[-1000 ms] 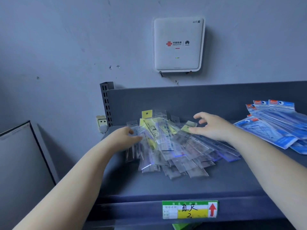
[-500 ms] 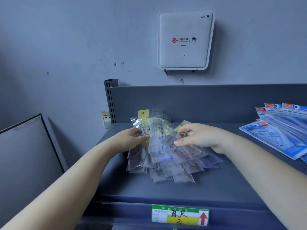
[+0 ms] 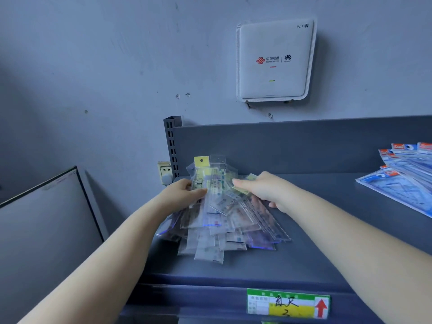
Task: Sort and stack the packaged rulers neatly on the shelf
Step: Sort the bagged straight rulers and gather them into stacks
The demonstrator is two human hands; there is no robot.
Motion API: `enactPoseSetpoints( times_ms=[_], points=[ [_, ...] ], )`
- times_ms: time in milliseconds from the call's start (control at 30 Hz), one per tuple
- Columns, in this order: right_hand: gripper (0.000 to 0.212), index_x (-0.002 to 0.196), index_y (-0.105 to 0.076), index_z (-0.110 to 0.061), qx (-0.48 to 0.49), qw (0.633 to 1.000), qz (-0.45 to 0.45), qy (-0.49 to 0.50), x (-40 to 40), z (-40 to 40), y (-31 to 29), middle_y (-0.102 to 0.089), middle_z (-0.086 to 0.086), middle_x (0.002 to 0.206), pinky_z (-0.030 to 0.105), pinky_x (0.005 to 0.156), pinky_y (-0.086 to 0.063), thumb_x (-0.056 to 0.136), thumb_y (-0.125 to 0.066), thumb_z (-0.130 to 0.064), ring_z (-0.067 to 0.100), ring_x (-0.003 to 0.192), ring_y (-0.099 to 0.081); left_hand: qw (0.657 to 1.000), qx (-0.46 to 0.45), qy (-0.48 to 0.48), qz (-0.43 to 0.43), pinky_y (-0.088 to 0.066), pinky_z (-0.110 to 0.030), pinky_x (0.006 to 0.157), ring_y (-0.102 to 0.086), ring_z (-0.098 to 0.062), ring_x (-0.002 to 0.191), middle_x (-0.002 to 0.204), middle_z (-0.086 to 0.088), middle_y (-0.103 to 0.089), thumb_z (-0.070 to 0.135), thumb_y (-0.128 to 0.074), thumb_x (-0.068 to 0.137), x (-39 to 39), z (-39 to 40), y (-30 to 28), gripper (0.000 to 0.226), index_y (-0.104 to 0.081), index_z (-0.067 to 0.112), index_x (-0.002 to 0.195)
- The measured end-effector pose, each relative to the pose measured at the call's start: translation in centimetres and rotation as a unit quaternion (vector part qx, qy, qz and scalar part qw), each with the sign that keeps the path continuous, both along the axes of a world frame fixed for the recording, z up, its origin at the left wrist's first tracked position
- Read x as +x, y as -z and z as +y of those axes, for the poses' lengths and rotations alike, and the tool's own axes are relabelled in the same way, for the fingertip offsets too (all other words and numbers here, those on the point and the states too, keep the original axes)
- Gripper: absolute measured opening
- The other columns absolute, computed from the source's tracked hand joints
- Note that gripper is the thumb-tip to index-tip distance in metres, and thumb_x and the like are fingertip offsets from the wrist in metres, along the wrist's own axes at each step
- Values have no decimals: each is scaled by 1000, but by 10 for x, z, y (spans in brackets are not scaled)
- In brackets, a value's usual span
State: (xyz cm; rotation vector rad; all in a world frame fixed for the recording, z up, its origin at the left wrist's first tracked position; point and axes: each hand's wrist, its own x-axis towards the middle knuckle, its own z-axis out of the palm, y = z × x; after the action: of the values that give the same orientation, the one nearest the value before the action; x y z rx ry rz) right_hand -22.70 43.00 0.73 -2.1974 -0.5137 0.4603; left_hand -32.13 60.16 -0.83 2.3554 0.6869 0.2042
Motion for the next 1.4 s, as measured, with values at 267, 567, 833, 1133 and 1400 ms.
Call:
enactPoseSetpoints(
  times_ms=[267, 567, 833, 1133, 1400],
  points=[
    [36, 71, -50, -8, -26, 1000, -5, 2, 10, 3, 5, -49, 8, 48, 24, 49, -31, 77, -75, -32, 13, 44, -40, 999, 5, 4, -47, -34, -31, 100, -43, -22, 129, 146, -3, -39, 46, -55, 89, 5, 6, 7, 69, -32, 11, 143],
    [72, 126, -45, -1, -59, 998, -27, 2, 11, 4, 4, -55, 12, 120, 27, 76, -42, 76, -73, -46, 24, 97, -54, 997, 22, 10, -77, -33, -28, 97, -41, -20, 131, 146, -3, -39, 47, -56, 88, 5, 2, 9, 68, -34, 12, 142],
    [20, 84, -57, -9, 89, 988, 126, 20, 25, -12, 8, -62, 6, 78, 25, 56, -49, 77, -75, -5, 16, 65, -57, 997, 24, -5, -74, -33, -27, 95, -42, -20, 129, 144, -3, -42, 43, -56, 89, 2, 3, 10, 62, -38, 11, 139],
    [11, 84, -57, -10, 185, 957, 218, 40, 34, -40, 1, -70, 5, 66, 36, 68, -51, 93, -53, -6, 18, 73, -63, 995, 20, -15, -92, -35, -25, 91, -48, -19, 123, 137, -4, -49, 39, -56, 90, 0, 3, 11, 54, -43, 11, 134],
    [13, 86, -58, -18, 179, 972, 145, 44, 56, -87, -11, -62, -1, 80, 31, 72, -44, 93, -53, -7, 14, 72, -58, 988, 66, -11, -141, -36, -21, 85, -49, -19, 120, 140, -2, -47, 34, -57, 91, -1, -7, -4, 52, -44, 11, 136]
  ],
)
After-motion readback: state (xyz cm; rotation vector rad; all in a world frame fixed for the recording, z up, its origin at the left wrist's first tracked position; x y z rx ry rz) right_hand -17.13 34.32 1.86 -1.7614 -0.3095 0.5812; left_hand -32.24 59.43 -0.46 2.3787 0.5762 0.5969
